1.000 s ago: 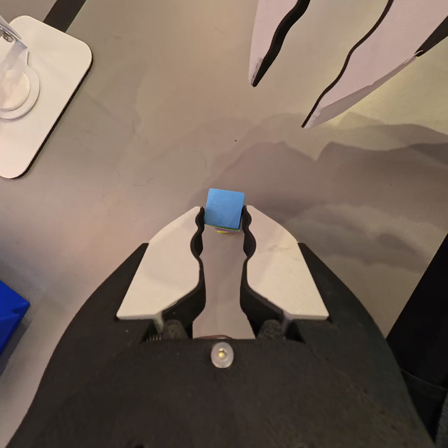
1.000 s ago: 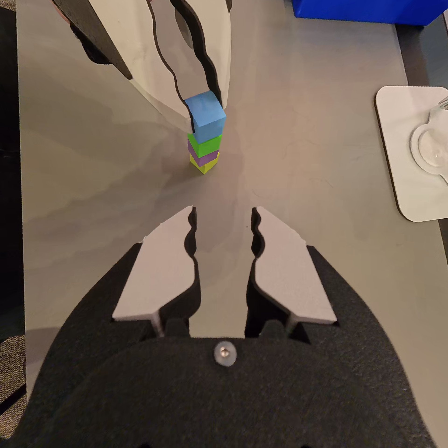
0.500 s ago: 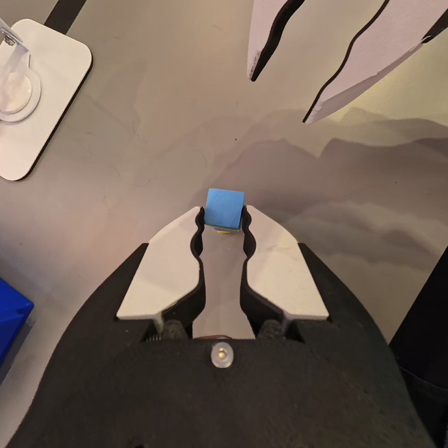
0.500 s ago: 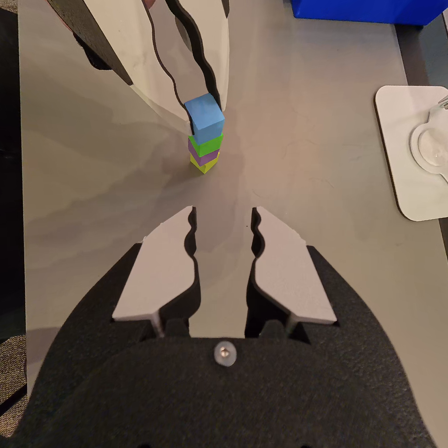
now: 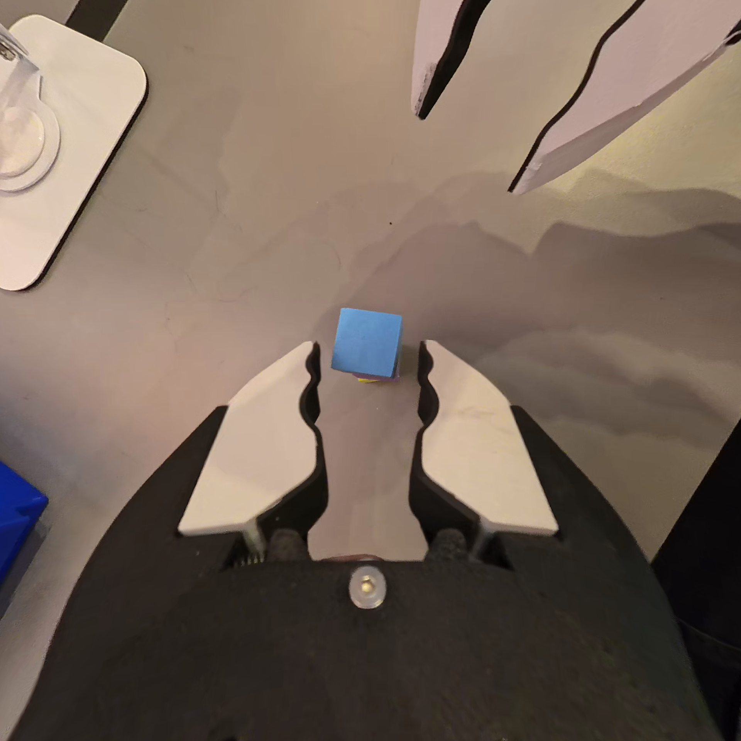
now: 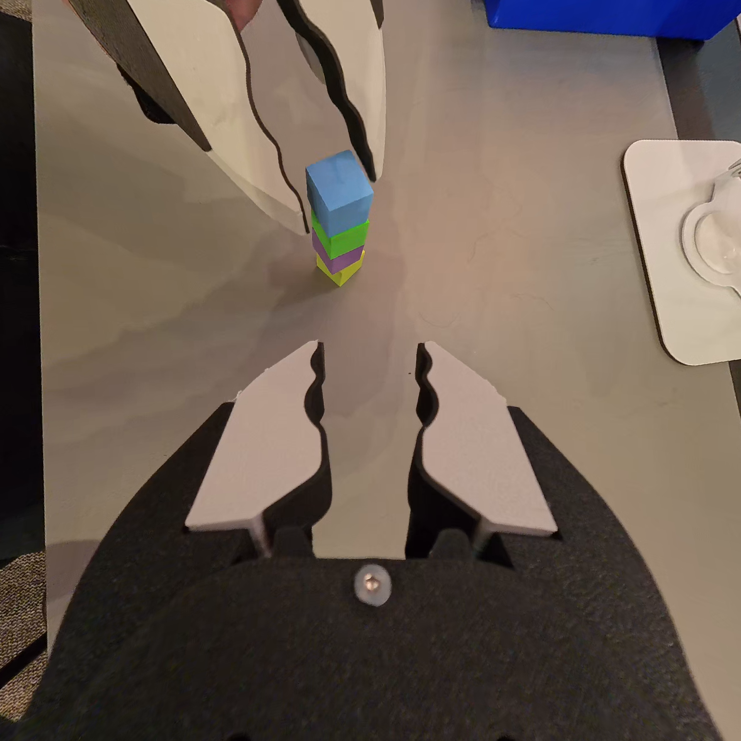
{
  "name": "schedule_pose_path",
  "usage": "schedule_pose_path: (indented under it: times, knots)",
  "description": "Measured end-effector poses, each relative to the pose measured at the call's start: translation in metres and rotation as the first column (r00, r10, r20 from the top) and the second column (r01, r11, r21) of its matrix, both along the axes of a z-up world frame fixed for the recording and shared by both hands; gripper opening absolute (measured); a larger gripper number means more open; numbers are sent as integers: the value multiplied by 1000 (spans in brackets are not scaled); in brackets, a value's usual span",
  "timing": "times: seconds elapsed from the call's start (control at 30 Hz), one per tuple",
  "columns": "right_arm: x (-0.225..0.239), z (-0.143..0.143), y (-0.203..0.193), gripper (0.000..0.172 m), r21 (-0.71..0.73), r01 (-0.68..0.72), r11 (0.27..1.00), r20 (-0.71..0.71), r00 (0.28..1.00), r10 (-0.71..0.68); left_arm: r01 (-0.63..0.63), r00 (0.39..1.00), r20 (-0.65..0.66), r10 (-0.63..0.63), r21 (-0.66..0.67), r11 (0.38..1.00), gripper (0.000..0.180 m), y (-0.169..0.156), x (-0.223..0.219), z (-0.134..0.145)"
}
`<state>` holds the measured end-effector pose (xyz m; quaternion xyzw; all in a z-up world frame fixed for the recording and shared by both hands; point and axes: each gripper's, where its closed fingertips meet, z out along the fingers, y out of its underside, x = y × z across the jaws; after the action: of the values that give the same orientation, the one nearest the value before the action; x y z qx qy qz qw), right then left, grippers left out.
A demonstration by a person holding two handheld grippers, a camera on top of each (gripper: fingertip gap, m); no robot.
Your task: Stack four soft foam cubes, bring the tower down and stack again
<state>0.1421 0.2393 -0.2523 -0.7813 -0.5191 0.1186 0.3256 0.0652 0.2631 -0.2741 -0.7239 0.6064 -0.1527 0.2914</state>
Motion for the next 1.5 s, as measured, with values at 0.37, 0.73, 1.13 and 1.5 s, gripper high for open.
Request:
schedule_pose_path:
  times: [0.37,0.73,1.13,1.5]
  knots:
    - [5,1,1,43,4,19,1000,3,1000,-19,-139,990,11,139,122,983,62,17,-44,-3]
    - [-2,-4,8,46,25,120,992,52,991,-121,-245,970,48,240,125,962,68,9,-89,-28]
    - [29,-57,8,50,41,584,811,-84,811,-579,-398,916,134,377,214,892,90,34,-109,-31]
    - [21,-65,12,38,56,585,809,-60,811,-582,-439,896,160,414,180,880,54,45,-118,-38]
